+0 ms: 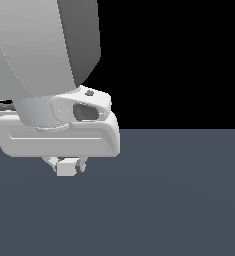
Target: Plug the charger into the wall socket.
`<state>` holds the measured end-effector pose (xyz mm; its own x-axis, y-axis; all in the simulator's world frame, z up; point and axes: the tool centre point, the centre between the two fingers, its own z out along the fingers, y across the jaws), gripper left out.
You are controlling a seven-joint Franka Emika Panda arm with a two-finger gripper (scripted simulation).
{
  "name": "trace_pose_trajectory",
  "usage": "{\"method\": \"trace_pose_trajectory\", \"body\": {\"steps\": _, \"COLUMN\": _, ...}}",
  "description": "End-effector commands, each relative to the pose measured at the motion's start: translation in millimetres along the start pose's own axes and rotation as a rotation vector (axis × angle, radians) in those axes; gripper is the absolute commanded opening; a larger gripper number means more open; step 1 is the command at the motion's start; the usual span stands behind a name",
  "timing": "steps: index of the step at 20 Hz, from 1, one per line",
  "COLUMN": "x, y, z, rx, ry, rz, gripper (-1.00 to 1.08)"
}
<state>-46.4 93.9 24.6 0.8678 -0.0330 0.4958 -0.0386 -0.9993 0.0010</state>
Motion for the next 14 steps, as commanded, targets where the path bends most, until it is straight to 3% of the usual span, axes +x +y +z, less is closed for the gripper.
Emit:
{"method": "trace_pose_trajectory", "body": {"steps": 1, "x": 5.9, "y": 2.7, "z": -6.9, "rx": 0.009, "ry": 0.002, "rz": -0.016, "gripper": -1.0}}
{"method": "trace_pose_trajectory", "body": {"steps": 14, "x": 43.5, "y": 17.0, "z": -50.1, "rx": 0.068, "ry": 0.004, "rz": -0.126, "gripper": -1.0}}
